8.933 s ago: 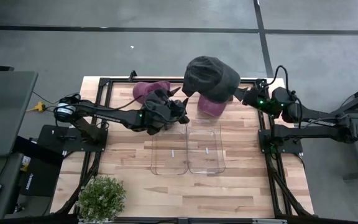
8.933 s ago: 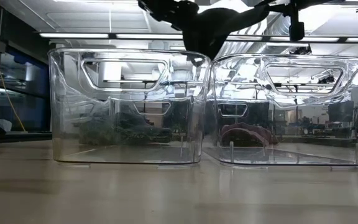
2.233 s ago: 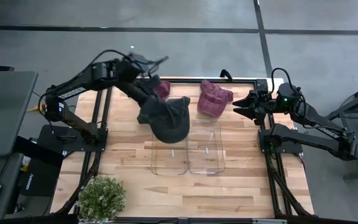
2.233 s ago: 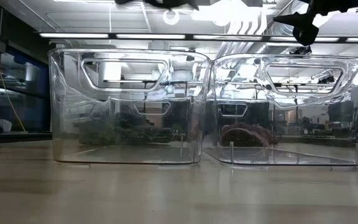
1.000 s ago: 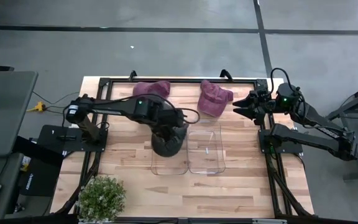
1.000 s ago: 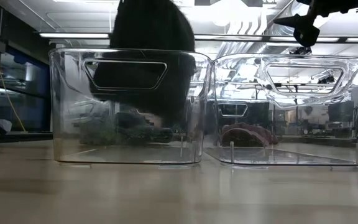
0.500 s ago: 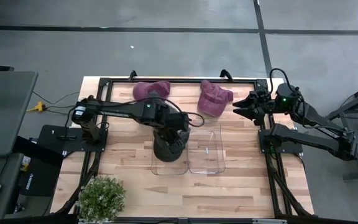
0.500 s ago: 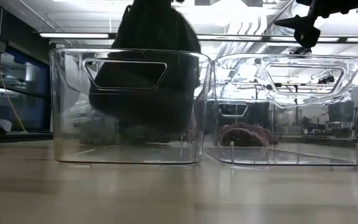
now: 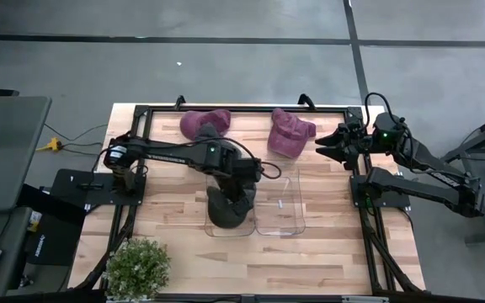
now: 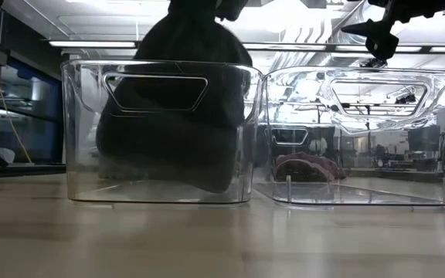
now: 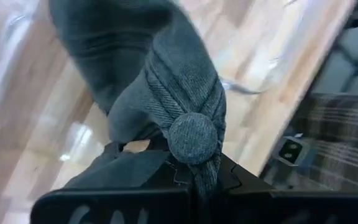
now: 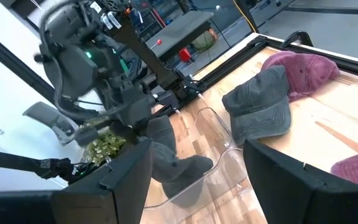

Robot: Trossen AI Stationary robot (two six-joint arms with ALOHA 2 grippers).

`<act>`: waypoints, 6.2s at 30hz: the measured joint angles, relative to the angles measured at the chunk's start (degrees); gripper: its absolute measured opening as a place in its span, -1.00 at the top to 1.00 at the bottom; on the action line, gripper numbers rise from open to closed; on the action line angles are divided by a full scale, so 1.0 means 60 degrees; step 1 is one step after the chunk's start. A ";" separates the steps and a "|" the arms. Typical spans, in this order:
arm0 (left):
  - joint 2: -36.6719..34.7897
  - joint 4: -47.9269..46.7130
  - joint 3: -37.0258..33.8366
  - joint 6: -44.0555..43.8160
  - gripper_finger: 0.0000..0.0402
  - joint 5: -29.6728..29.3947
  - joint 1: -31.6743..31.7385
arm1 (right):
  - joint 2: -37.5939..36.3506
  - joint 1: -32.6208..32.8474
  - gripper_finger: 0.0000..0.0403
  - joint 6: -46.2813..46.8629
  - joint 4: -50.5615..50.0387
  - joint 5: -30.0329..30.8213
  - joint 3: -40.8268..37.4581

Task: Pick & Place hat
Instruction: Put the right black cap into the left transparent bin, then put the right red cap into the right transparent bin

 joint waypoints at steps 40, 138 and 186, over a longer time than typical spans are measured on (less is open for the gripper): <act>0.0275 0.1189 -0.1782 -0.0343 1.00 -0.5147 0.0007 | 0.0000 -0.0004 -0.22 -0.0165 -0.0069 0.0041 0.0000; -0.3080 0.2704 0.0083 -0.2047 -0.05 -0.5255 0.0004 | 0.0328 -0.0004 -0.22 -0.0472 -0.0493 0.0635 0.0004; -1.2811 1.2740 -1.4127 0.0008 0.02 -0.6254 0.0011 | 0.4251 -0.0021 -0.22 0.2172 -0.0258 0.4625 0.1837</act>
